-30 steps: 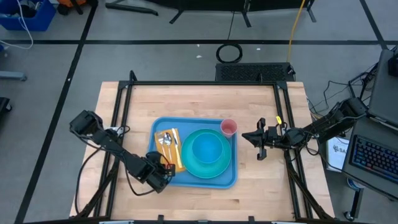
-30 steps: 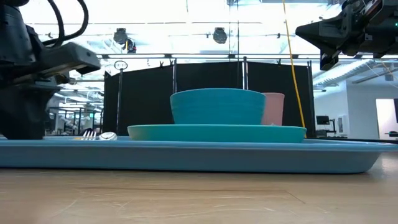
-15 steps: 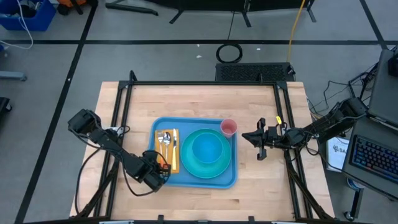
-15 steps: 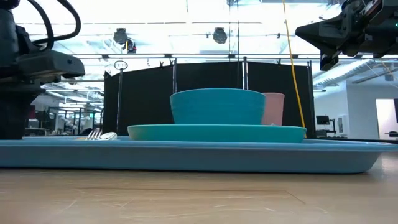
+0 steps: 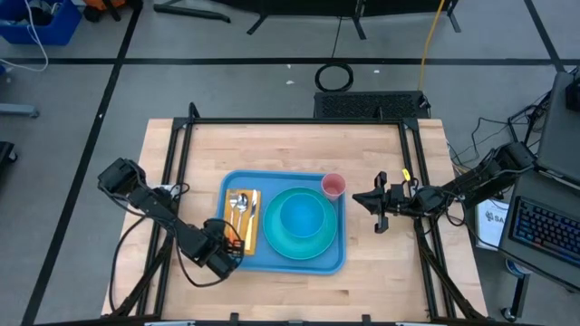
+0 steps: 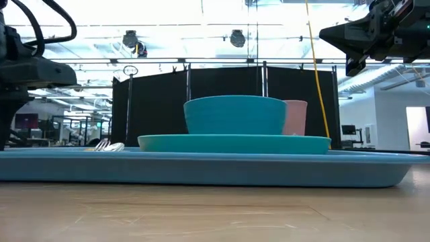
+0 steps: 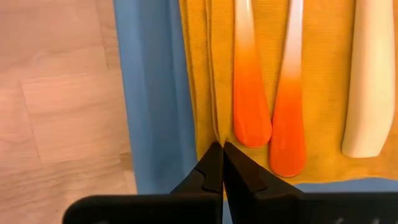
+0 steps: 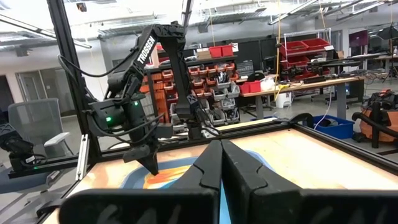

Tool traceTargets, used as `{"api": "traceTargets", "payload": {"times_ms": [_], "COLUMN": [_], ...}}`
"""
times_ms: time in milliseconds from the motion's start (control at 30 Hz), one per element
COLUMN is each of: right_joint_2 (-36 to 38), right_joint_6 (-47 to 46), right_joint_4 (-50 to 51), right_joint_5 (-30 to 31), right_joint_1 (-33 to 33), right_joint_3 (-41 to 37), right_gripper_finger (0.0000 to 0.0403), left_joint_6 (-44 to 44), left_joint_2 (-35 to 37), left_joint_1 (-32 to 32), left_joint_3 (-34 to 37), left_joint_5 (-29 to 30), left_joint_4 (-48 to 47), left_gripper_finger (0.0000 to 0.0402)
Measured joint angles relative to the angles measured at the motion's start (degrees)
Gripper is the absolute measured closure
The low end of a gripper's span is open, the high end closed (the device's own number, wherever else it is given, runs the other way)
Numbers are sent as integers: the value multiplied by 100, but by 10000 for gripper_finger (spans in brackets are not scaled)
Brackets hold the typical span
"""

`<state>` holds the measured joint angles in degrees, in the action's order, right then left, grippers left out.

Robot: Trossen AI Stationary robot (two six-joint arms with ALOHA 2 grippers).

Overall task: Set up tray
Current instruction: Adjust the yellow napkin on the blue serving tray, then adjust the green plate on the blue serving tray

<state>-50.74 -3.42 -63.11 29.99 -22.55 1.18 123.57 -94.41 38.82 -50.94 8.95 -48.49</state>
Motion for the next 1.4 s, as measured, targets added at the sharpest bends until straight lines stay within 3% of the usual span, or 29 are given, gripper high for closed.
{"api": "traceTargets", "payload": {"times_ms": [200,600,1000,1400], "right_joint_2": [0,0,0,0], "right_joint_6": [0,2,0,0], "right_joint_4": [2,0,2,2], "right_joint_5": [-1,-1,-1,-1], "right_joint_1": [1,1,-1,0], "right_joint_3": [0,-1,0,-2], "right_gripper_finger": [403,403,403,403], "left_joint_6": [-67,-84,-182,-1190], "left_joint_2": [9,102,150,157], "left_joint_1": [7,68,86,-132], "left_joint_3": [0,-7,-53,-522], "left_joint_5": [144,294,353,1319], "left_joint_4": [211,390,489,325], "left_gripper_finger": [398,319,298,298]}}
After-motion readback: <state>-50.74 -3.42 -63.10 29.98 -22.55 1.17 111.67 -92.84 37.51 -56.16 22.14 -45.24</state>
